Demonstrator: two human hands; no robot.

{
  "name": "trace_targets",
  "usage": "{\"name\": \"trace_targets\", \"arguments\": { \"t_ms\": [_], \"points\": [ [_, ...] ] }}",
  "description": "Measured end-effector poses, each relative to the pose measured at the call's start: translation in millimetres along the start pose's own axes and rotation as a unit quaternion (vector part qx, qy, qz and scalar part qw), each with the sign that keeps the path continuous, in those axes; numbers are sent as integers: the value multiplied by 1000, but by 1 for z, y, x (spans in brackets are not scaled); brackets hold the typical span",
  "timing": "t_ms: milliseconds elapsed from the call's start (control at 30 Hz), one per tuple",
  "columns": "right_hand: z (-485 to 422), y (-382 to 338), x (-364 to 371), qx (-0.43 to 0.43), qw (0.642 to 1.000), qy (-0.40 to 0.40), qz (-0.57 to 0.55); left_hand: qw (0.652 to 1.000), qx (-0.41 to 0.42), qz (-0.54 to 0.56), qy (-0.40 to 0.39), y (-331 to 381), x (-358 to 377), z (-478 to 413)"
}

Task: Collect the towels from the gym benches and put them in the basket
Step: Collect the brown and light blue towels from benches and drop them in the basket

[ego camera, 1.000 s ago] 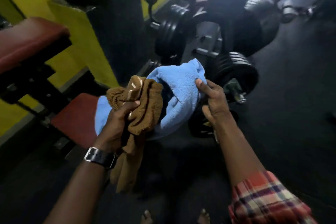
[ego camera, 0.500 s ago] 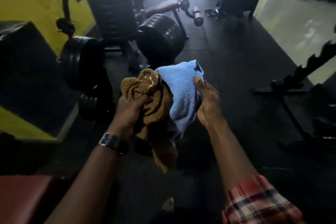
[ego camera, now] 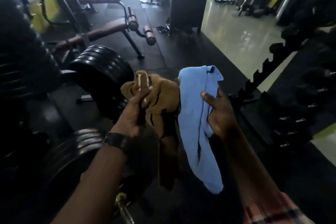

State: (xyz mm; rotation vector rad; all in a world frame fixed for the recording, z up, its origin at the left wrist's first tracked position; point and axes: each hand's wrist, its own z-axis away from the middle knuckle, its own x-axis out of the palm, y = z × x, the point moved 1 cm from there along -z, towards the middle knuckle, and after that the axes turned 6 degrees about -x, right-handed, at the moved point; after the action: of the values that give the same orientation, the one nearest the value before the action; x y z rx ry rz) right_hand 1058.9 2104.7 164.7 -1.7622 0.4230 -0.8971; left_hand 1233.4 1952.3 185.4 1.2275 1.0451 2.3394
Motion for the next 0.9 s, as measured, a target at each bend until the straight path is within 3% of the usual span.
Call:
{"name": "trace_targets", "arguments": {
  "t_ms": [133, 233, 400, 633, 800, 900],
  "points": [
    [-61, 6, -32, 23, 996, 9, 81, 998, -26, 42, 42, 4, 14, -83],
    [-111, 17, -61, 35, 998, -11, 58, 997, -39, 15, 71, 19, 27, -142],
    [-221, 34, -90, 61, 996, -64, -9, 999, -22, -4, 41, 47, 57, -235],
    [-367, 46, -100, 61, 992, -112, 12, 991, -22, 17, 130, 75, 101, -348],
    [-464, 74, -89, 43, 992, -107, 48, 977, -15, -25, 210, 108, 98, -428],
    [-530, 96, -80, 101, 988, -105, 44, 975, 7, -35, 218, 132, 90, -474]
  ]
}}
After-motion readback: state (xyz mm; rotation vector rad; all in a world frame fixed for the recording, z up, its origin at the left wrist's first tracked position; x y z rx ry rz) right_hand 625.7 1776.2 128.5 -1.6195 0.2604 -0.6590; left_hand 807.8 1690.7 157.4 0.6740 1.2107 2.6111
